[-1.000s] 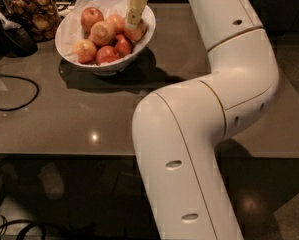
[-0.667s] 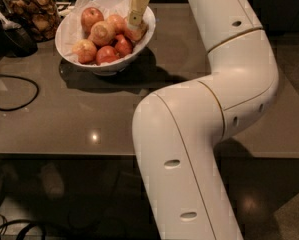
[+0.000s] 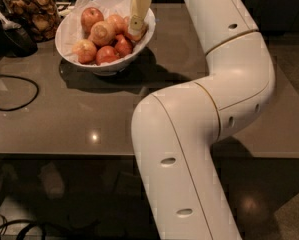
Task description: Pick apple from white bowl
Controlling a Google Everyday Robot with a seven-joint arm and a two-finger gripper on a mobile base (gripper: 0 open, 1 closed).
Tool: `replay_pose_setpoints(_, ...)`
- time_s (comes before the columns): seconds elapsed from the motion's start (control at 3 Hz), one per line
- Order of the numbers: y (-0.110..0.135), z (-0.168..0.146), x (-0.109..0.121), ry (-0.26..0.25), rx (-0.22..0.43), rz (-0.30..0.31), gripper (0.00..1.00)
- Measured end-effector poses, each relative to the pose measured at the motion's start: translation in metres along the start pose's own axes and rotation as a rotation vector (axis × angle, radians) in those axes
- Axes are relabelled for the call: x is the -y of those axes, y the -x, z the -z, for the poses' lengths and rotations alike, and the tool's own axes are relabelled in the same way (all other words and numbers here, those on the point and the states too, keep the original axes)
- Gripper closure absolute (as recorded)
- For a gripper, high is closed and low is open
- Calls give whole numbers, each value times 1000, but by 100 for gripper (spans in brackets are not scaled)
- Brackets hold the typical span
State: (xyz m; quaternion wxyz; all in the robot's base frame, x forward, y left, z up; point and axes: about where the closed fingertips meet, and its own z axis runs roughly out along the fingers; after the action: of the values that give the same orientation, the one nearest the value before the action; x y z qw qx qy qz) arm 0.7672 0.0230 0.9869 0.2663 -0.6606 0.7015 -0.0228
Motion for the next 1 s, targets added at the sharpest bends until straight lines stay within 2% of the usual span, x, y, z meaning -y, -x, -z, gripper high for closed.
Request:
replay_pose_setpoints(0.67, 8, -13, -3, 19, -4, 14, 10)
replay_pose_setpoints(1.0, 9, -16, -3, 20, -12, 23, 7)
